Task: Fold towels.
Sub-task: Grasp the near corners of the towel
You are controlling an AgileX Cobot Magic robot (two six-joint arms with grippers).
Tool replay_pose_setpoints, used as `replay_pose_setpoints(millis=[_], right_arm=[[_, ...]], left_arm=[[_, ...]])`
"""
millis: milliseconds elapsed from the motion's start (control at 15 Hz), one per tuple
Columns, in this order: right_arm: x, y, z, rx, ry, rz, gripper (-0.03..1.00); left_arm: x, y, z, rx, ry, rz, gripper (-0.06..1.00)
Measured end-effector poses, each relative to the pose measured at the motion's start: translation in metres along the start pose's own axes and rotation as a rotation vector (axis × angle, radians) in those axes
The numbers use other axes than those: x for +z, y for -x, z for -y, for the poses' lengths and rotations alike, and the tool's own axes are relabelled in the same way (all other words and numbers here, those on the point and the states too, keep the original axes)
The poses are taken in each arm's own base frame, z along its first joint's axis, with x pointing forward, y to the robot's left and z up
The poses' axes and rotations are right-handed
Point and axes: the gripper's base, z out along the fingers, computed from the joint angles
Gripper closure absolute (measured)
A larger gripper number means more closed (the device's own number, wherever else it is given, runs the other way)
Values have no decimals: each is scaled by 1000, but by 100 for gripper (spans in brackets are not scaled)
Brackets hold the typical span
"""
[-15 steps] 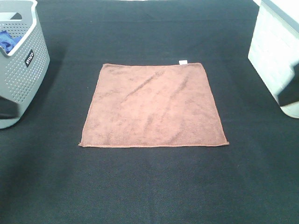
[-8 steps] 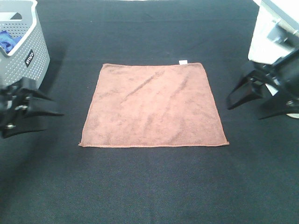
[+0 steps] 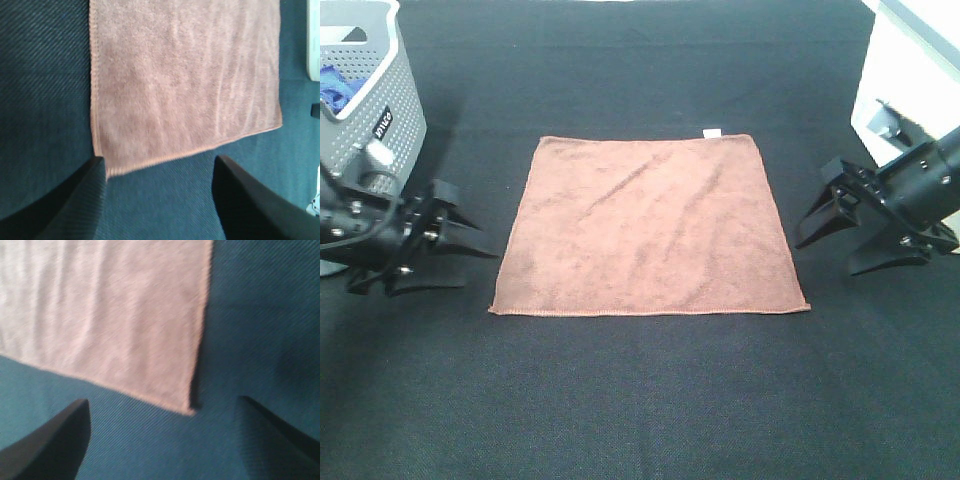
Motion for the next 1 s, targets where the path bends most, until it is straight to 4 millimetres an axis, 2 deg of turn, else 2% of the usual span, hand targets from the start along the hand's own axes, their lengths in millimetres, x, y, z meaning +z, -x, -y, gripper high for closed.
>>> replay_pose_setpoints(millis=[67,200,400,533,867,1000], right_arm=[[9,7,5,7,-4,-9,22],[17,16,10,10,-8,-9,22],[28,18,17,25,-13,-29,22],[37,16,22,40,-15,-51,23],[42,19,23,75,9,-44,23],[50,17,13,34,15,-60,23]], left_arm=[[11,5,-1,10,3,-12,35],[18,10,-4,29,30,-13,32],[19,13,-7,55,79,1,23],[20,11,-8,77,93,-11,22],[44,5,0,96,78,-64,23],[58,6,7,97,38,-90,24]])
